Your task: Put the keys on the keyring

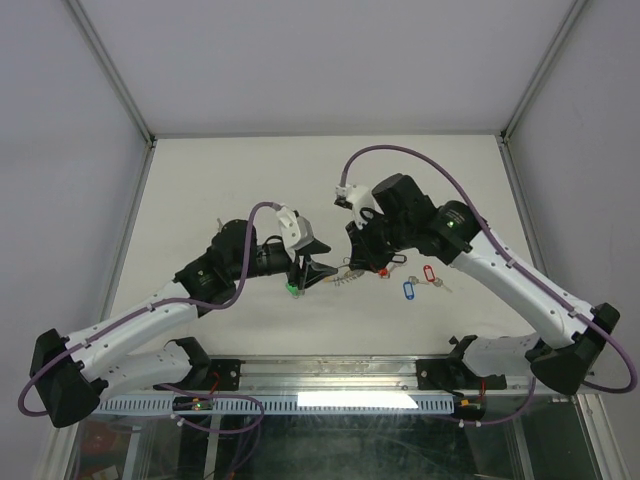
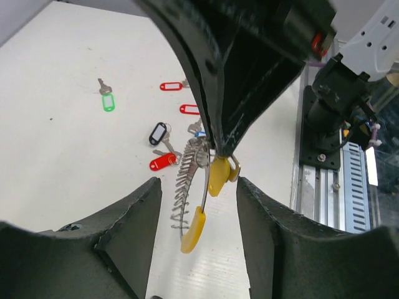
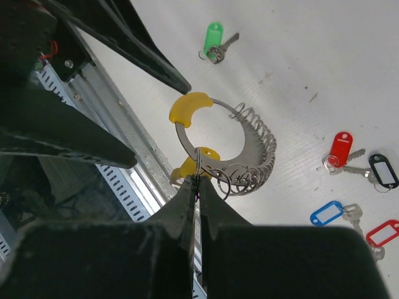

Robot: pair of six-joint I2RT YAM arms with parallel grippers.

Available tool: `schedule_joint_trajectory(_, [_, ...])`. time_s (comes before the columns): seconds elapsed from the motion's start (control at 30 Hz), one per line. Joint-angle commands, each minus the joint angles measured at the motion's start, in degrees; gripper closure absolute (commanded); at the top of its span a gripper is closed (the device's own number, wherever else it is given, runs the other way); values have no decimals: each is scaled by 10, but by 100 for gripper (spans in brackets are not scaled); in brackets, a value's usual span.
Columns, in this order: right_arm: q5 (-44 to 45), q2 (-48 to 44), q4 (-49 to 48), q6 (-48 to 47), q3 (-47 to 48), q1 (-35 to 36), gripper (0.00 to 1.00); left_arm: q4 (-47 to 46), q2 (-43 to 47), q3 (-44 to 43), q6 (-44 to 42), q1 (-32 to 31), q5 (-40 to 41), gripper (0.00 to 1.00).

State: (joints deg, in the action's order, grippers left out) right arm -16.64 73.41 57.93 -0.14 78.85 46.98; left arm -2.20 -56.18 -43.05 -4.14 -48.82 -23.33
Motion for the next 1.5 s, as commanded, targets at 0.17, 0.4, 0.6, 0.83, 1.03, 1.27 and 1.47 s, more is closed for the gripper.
schedule_joint_trajectory(0.17, [-41,-37,-63,-12,9,0,100,5,-12,-30,-28,-6,-45,48])
schedule_joint_trajectory(0.4, [-48,-40,-68,-18,16,0,100,9,-26,-38,-33,-6,-68,54])
schedule_joint_trajectory(0.6, [-48,-30,-69,-6,32,0,100,25,-39,-41,-43,-9,-45,59])
schedule_joint_trajectory(0.83, [-38,-24,-68,11,41,0,100,47,-40,-50,-66,-18,5,69])
schedule_joint_trajectory(1.03, [-42,-19,-67,23,46,0,100,64,-46,-64,-85,-33,43,87])
schedule_joint_trajectory(1.27, [-42,-16,-74,44,46,0,100,67,-50,-71,-95,-51,74,100])
schedule_joint_trajectory(1.47, [-41,-9,-66,66,52,0,100,69,-55,-78,-101,-74,125,100])
